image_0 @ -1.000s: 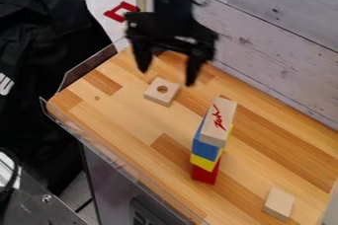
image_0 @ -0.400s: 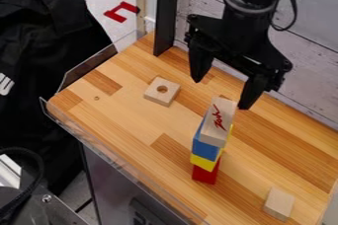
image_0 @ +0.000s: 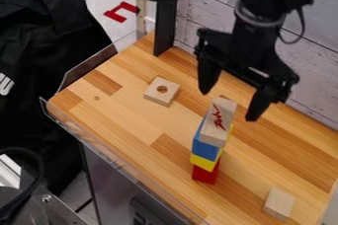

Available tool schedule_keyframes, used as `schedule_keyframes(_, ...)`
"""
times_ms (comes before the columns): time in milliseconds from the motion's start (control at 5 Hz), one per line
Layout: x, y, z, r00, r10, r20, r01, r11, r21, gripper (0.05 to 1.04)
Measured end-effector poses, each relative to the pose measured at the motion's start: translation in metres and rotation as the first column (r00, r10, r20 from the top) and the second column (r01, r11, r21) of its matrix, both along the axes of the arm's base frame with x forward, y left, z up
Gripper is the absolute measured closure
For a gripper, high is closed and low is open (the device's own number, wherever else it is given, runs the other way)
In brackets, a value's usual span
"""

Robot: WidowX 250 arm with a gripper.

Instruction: Put white block on top of square block with a hole

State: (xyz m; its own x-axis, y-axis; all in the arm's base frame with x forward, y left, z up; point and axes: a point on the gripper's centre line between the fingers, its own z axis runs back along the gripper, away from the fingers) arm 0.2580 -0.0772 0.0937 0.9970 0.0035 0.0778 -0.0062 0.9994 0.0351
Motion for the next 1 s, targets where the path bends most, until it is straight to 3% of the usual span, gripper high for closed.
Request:
schedule_keyframes(400,0.0018,0.0037,-0.0153,0.997,0.036,-0.068,-0.036,0.999,-0.008,0.083)
schedule_keyframes(1000,0.0030,0.0063,-0.0200,0.992,0.078,-0.095,-0.080,0.997,-0.015,0.083)
